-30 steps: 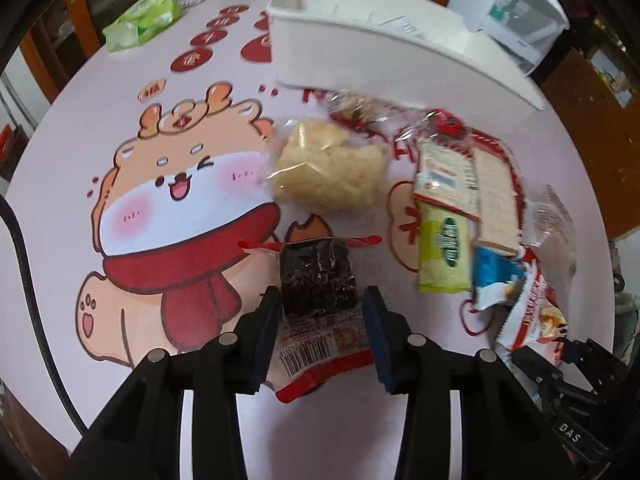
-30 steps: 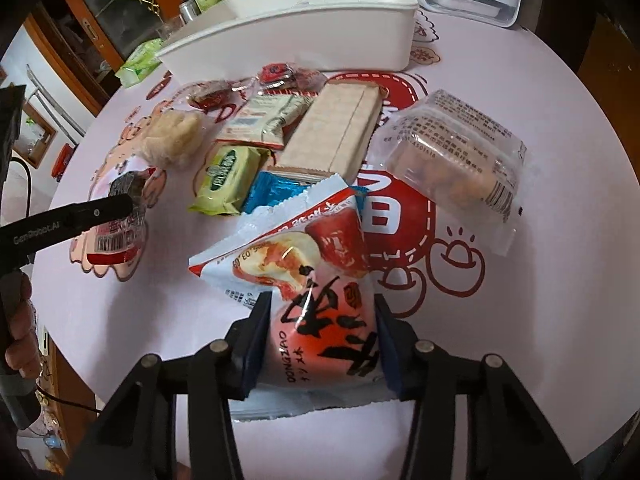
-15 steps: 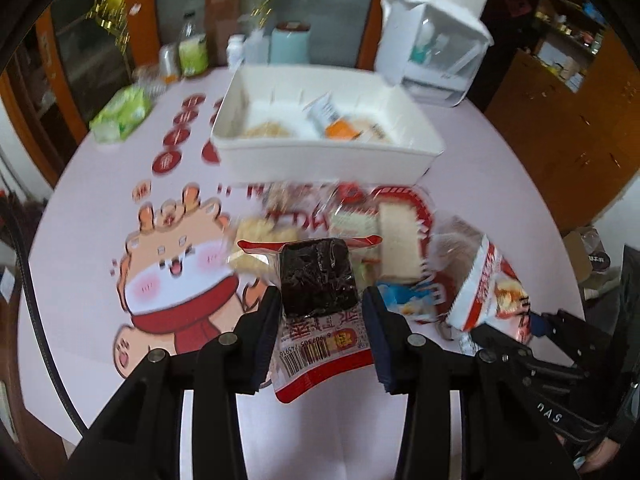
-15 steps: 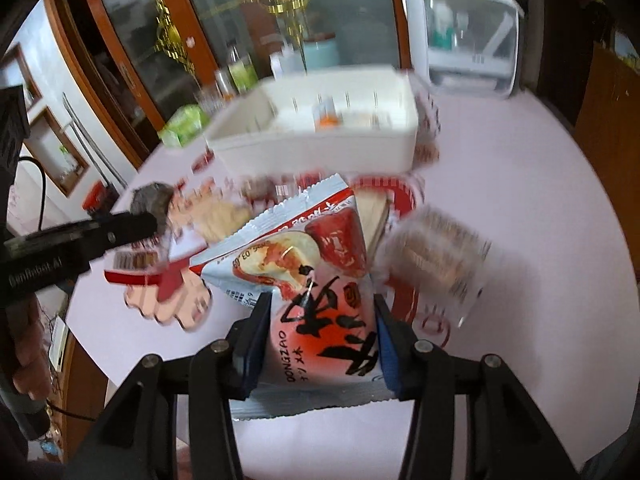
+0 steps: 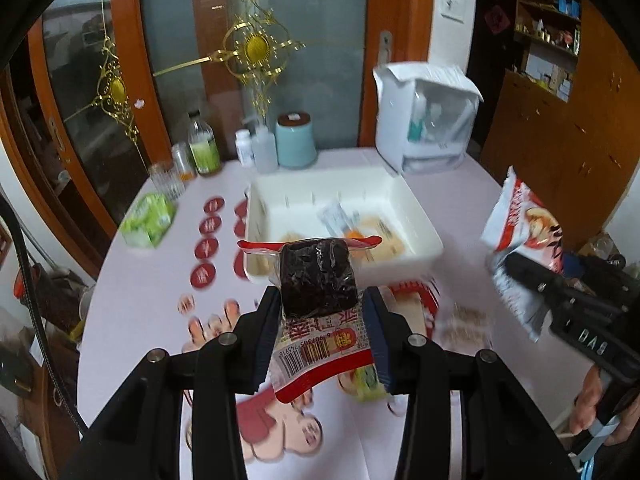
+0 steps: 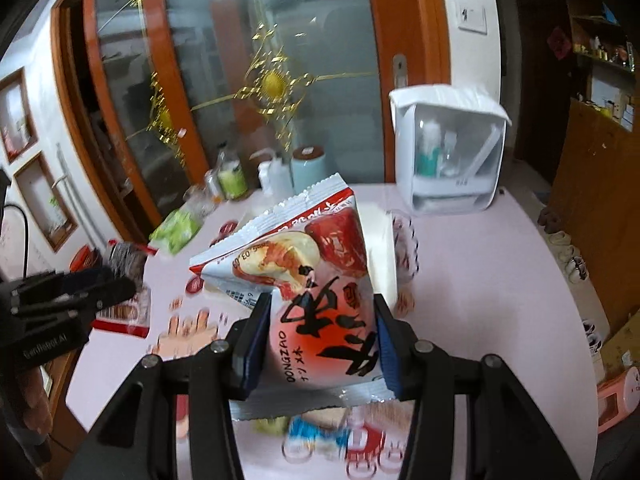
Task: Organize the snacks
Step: 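Place both held packs into the white tray and open both tools, then withdraw both tools from the tray toward the remaining snacks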
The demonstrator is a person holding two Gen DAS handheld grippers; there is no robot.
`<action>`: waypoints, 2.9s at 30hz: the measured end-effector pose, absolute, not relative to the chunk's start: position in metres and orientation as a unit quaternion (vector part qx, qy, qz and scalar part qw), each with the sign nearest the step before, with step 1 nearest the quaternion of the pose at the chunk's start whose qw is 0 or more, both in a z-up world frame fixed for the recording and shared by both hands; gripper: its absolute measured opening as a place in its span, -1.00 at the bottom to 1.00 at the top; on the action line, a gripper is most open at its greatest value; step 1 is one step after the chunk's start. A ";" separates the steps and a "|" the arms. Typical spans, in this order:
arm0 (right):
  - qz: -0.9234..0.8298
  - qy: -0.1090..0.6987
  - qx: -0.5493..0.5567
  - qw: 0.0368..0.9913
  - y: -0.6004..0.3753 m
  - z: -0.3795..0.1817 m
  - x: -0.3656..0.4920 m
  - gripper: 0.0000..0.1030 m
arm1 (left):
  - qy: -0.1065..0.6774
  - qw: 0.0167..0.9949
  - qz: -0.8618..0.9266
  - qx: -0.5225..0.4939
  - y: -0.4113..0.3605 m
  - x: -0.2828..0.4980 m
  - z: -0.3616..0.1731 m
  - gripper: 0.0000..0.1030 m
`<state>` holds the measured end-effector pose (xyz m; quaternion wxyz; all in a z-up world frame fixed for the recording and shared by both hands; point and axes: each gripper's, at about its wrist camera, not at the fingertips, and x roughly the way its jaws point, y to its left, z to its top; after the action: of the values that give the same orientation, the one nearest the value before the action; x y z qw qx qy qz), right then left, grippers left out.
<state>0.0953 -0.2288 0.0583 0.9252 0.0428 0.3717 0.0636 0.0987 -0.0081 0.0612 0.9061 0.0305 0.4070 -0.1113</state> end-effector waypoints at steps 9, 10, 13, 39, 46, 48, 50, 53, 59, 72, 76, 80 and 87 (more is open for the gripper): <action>0.019 0.353 0.066 0.933 -0.219 0.087 0.185 -0.05 | 0.386 0.916 -0.108 0.029 0.005 0.190 0.075 -0.21; 0.011 0.355 0.065 0.933 -0.217 0.086 0.196 -0.04 | 0.385 0.916 -0.106 0.030 0.005 0.201 0.074 -0.21; -0.002 0.363 0.062 0.930 -0.211 0.076 0.227 -0.04 | 0.385 0.916 -0.107 0.032 0.004 0.234 0.068 -0.21; -0.027 0.445 0.065 0.893 -0.195 -0.001 0.288 0.62 | 0.437 0.890 -0.124 0.040 -0.009 0.323 -0.012 0.82; 0.006 0.438 0.061 0.897 -0.194 0.011 0.263 0.62 | 0.414 0.904 -0.099 0.051 -0.008 0.288 0.015 0.93; 0.017 0.434 0.058 0.899 -0.196 0.017 0.253 0.62 | 0.409 0.907 -0.089 0.048 -0.007 0.275 0.024 0.93; 0.025 0.431 0.056 0.900 -0.199 0.023 0.244 0.62 | 0.406 0.909 -0.082 0.043 -0.007 0.262 0.030 0.94; 0.035 0.425 0.054 0.903 -0.206 0.031 0.227 0.62 | 0.404 0.911 -0.075 0.036 -0.009 0.241 0.038 0.94; 0.050 0.418 0.042 0.906 -0.223 0.043 0.194 0.62 | 0.397 0.915 -0.067 0.032 -0.012 0.200 0.049 0.94; 0.078 0.425 0.003 0.902 -0.241 0.022 0.124 0.62 | 0.396 0.915 -0.073 0.035 -0.012 0.126 0.043 0.94; 0.116 0.430 -0.019 0.895 -0.234 0.000 0.096 0.62 | 0.404 0.910 -0.087 0.032 -0.013 0.106 0.023 0.94; 0.146 0.435 -0.059 0.886 -0.220 -0.028 0.069 0.62 | 0.435 0.895 -0.089 0.043 -0.016 0.098 -0.010 0.94; 0.204 0.468 -0.071 0.857 -0.208 -0.086 0.043 0.61 | 0.502 0.856 -0.119 0.000 -0.006 0.095 -0.077 0.94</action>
<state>0.0429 -0.2084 -0.0856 0.8571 -0.0708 0.4677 0.2040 0.0952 -0.0063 -0.0767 0.8565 -0.0004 0.5022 -0.1192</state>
